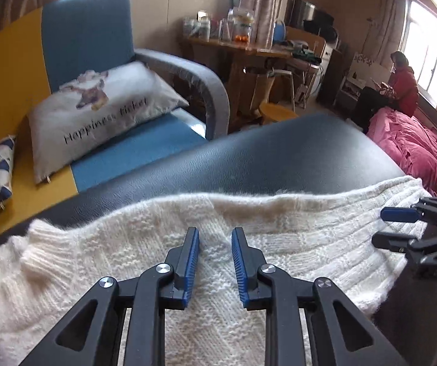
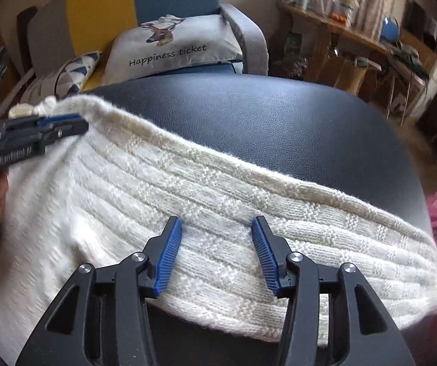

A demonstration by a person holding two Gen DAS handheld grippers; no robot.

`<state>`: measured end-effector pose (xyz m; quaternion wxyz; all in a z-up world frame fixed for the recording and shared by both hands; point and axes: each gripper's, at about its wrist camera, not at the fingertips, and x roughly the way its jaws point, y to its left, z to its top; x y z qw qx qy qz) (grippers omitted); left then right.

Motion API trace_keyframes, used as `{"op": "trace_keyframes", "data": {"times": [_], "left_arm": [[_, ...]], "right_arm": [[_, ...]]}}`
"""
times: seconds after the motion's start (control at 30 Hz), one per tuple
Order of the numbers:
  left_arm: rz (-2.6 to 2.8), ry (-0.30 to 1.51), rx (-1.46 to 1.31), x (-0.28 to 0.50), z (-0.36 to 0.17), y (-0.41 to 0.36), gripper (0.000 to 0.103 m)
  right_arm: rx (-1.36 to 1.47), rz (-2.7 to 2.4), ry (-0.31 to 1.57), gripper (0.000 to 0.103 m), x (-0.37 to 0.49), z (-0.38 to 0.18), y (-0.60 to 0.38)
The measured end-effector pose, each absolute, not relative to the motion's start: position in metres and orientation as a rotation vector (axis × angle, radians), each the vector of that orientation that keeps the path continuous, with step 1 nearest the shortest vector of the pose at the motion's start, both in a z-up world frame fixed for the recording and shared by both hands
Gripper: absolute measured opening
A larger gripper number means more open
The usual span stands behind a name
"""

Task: Fold clothes

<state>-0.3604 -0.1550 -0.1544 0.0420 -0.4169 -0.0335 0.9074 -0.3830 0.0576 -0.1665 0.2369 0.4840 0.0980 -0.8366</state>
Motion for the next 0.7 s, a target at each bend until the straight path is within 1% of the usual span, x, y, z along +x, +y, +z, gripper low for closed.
{"op": "trace_keyframes", "data": {"times": [0.07, 0.17, 0.27, 0.33, 0.4, 0.43, 0.53, 0.6, 0.7], "left_arm": [[2.82, -0.139, -1.258, -0.355, -0.15, -0.162, 0.022], [2.859, -0.17, -1.238, -0.349, -0.147, -0.171, 0.022], [2.875, -0.16, -1.303, -0.35, -0.153, -0.177, 0.022], [2.851, -0.173, -1.366, -0.351, -0.165, -0.181, 0.022], [2.85, -0.169, -1.339, -0.349, -0.166, -0.183, 0.022], [2.846, -0.179, -1.337, -0.349, -0.166, -0.185, 0.022], [2.839, -0.207, -1.335, -0.35, -0.167, -0.188, 0.022], [2.843, -0.194, -1.341, -0.351, -0.166, -0.187, 0.022], [2.854, -0.217, -1.323, -0.345, -0.159, -0.187, 0.022]], "right_arm": [[1.259, -2.269, 0.255, 0.052, -0.38, -0.15, 0.051], [1.165, -2.216, 0.314, 0.052, -0.378, -0.135, 0.012], [1.14, -2.145, 0.373, 0.052, -0.388, -0.14, -0.031], [1.176, -2.08, 0.362, 0.052, -0.394, -0.152, -0.046], [1.234, -2.046, 0.396, 0.05, -0.398, -0.168, -0.052], [1.217, -2.054, 0.398, 0.05, -0.397, -0.171, -0.049], [1.217, -2.088, 0.374, 0.05, -0.394, -0.173, -0.037], [1.221, -2.098, 0.368, 0.05, -0.393, -0.174, -0.036], [1.243, -2.118, 0.352, 0.05, -0.39, -0.165, -0.033]]}}
